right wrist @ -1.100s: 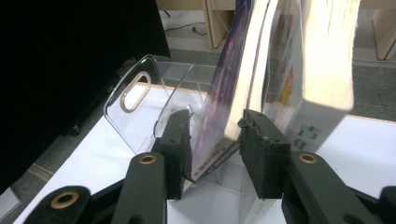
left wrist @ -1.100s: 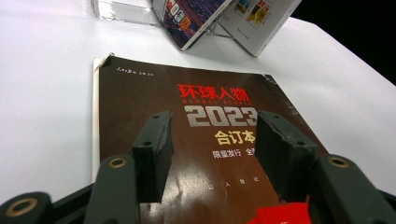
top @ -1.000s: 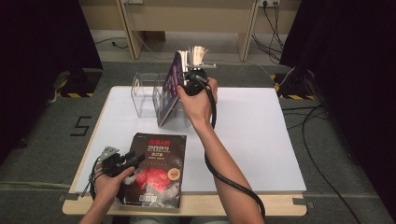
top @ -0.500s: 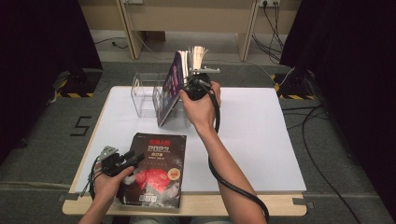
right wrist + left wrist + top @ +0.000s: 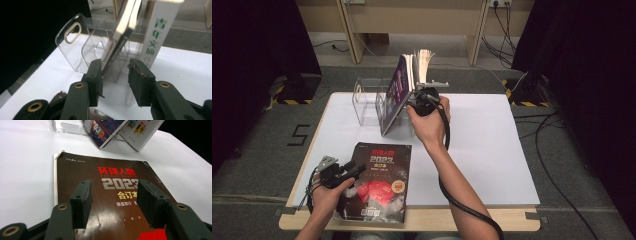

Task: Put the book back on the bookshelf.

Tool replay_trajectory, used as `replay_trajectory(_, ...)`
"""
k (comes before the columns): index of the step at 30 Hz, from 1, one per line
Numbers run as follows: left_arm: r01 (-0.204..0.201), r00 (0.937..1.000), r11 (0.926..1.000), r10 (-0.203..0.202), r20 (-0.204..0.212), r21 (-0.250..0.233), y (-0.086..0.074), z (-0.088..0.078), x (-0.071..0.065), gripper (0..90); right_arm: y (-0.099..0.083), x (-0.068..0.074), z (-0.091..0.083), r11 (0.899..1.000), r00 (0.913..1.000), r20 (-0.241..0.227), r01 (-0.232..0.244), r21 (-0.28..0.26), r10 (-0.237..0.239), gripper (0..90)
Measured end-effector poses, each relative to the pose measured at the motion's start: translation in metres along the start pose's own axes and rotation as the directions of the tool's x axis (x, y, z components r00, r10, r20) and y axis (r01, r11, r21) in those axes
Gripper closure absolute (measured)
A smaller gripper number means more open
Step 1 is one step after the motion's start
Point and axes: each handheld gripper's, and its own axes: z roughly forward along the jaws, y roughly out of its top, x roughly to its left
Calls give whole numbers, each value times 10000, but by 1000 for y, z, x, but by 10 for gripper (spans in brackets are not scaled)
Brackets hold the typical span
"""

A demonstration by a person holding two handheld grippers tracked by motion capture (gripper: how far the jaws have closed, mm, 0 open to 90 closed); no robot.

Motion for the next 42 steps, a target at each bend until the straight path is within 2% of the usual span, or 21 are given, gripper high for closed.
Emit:
replay_trajectory(7,-42,9999,10000,44,-158,67,0,0,2,463,-16,-4,1,9996,9999,-91,47,279,-44,703)
replay_trajectory(14,-8,9985,9998,19,-540,214,2,0,8,467,-37,-11,13,9948,9999,-136,-46,1014,60,745)
replay_trajectory(22,159,9955,9988,-116,-942,454,2,0,16,465,-68,-19,38,9746,9992,-139,-326,2217,366,750)
replay_trajectory(23,127,9948,9986,-73,-1020,523,2,0,18,463,-75,-20,45,9676,9991,-118,-373,2498,416,751)
replay_trajectory(24,127,9948,9986,-73,-1020,523,2,0,18,463,-75,-20,45,9676,9991,-118,-373,2498,416,751)
replay_trajectory(26,144,9935,9981,-75,-1132,603,2,0,21,462,-83,-21,51,9607,9990,-124,-390,2749,441,751)
replay_trajectory(27,147,9931,9978,-71,-1172,641,2,1,22,461,-90,-21,57,9526,9985,-118,-469,3007,529,749)
replay_trajectory(28,191,9926,9976,-109,-1207,667,1,1,23,461,-90,-21,57,9526,9985,-118,-469,3007,529,749)
replay_trajectory(34,210,9905,9969,-105,-1368,755,0,2,26,459,-107,-20,74,9322,9972,-149,-629,3564,729,744)
replay_trajectory(35,213,9901,9969,-105,-1401,757,0,2,27,459,-108,-20,76,9313,9974,-163,-598,3593,703,744)
replay_trajectory(36,239,9898,9970,-132,-1421,742,0,2,27,459,-111,-19,79,9252,9964,-139,-725,3726,836,740)
replay_trajectory(40,237,9893,9967,-123,-1452,770,0,2,28,459,-114,-21,84,9229,9965,-160,-695,3788,817,735)
replay_trajectory(42,231,9890,9964,-108,-1478,816,0,2,28,459,-116,-20,87,9176,9954,-157,-811,3891,947,730)
